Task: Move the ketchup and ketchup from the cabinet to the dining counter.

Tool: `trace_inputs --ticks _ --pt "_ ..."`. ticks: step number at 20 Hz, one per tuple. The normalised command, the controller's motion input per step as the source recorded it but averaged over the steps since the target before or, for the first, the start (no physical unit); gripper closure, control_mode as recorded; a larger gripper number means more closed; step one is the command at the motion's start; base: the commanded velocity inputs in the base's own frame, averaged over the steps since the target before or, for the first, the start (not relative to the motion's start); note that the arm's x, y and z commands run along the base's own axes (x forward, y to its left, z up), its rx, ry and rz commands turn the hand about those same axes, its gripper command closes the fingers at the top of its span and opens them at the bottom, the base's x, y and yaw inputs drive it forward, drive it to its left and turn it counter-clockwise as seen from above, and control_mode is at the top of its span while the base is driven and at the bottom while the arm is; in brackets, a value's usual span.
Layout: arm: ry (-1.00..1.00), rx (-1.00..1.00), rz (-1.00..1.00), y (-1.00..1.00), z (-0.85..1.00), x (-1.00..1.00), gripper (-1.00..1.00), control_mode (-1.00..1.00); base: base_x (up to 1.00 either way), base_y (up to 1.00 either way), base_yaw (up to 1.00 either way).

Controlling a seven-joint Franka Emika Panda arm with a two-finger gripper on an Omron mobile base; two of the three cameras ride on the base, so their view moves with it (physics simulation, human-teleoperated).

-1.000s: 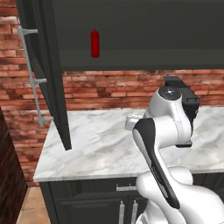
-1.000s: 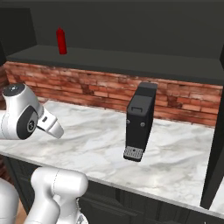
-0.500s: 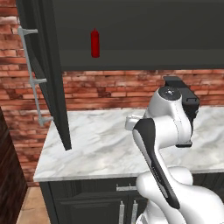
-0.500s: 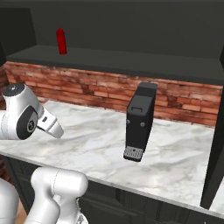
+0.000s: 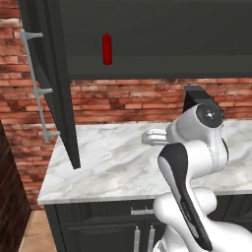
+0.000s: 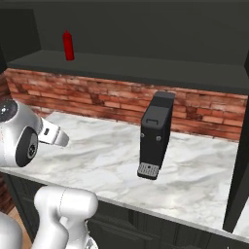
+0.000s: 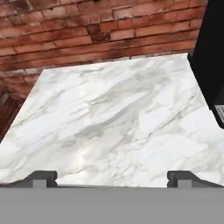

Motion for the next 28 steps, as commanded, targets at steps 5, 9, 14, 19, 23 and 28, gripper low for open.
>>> trace_inputs --ticks 5,9,14,19,23,28 --pt "-0.26 0.00 0.18 0.01 0.43 -0.03 -1.00 -1.00 0.00 0.00 0.00" --pt "-0.23 0.00 0.12 0.00 0.51 0.00 -1.00 -1.00 0.00 0.00 0.00" --pt "-0.43 -0.06 0.01 0.02 0.53 0.00 -1.00 -1.00 0.00 0.00 0.00" --pt "-0.16 0.00 0.00 0.01 0.45 0.17 -1.00 -1.00 0.00 0.00 0.00" --pt "0.00 0.01 0.00 0.00 0.46 0.27 -1.00 -1.00 0.00 0.00 0.00" --pt "0.01 -0.01 -0.01 0.04 0.49 0.32 -1.00 -1.00 0.00 0.00 0.00"
